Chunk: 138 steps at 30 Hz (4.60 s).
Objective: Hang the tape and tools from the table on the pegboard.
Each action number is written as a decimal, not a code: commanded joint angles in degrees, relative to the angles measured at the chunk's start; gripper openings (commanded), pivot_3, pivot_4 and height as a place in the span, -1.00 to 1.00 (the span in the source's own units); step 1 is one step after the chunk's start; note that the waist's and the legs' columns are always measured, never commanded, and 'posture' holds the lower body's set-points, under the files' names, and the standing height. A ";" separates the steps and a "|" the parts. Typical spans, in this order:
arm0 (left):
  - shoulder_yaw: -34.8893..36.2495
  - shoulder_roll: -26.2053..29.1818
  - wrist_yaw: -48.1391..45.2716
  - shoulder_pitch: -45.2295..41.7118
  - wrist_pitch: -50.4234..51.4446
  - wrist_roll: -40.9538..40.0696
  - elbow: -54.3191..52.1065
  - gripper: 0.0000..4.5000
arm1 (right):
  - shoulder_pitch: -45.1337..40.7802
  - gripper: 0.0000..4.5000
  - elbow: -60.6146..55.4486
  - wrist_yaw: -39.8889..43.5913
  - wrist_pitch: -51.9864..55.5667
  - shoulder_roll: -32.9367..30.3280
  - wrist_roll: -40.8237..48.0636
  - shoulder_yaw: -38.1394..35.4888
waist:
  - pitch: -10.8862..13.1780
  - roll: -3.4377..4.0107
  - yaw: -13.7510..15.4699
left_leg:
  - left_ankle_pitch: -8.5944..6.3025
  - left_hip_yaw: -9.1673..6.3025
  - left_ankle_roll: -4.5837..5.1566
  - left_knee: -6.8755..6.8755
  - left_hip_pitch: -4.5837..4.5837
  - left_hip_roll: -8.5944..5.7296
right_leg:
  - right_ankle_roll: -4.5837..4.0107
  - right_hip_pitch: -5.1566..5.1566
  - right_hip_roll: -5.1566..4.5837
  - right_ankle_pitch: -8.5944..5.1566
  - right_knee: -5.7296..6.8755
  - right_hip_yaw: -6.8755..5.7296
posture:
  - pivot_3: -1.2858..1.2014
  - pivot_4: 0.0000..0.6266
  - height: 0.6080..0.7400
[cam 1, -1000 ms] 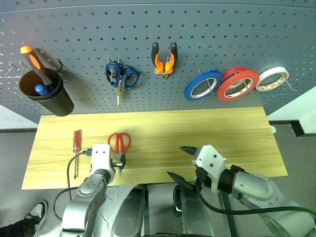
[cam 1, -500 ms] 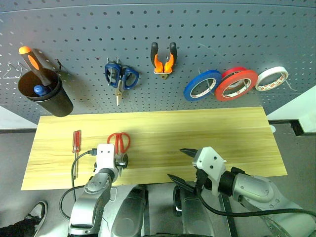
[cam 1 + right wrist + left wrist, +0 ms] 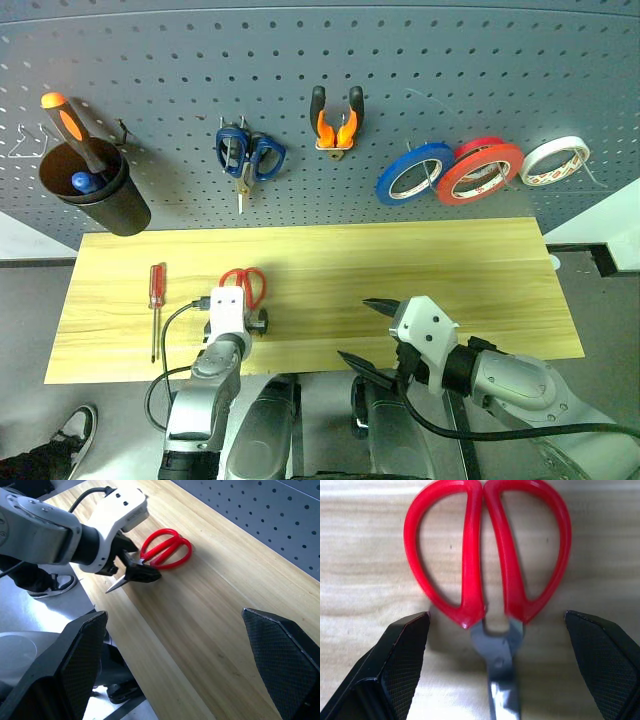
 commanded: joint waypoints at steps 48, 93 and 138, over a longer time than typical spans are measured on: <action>-5.61 0.54 -2.62 4.97 6.70 2.86 -5.05 -0.89 | -0.96 1.00 -1.97 -0.91 -0.56 -0.01 0.12 -0.26 | 0.05 0.11 -0.25 | -0.06 -0.01 0.10 -0.08 0.05 0.00 | 0.02 0.09 0.00 0.01 -0.14 0.00 | 0.01 0.16 0.77; -11.65 24.91 -5.83 15.38 -54.30 27.42 -13.28 -0.89 | 1.61 1.00 -0.93 7.85 -11.83 1.54 15.45 -19.93 | 0.44 0.43 0.09 | -0.07 0.04 0.11 -0.82 -0.01 0.02 | 0.12 0.10 -0.05 0.08 -1.08 -0.06 | 0.04 -0.04 0.77; 9.53 15.75 -0.78 11.07 -62.77 34.05 -14.72 -0.89 | -3.86 1.00 12.80 16.52 -19.83 -4.45 15.15 -22.08 | -1.18 0.38 0.34 | -0.03 0.26 0.07 -0.60 0.76 0.02 | 0.12 0.66 -0.01 0.11 -0.59 -0.01 | 0.10 -0.18 0.77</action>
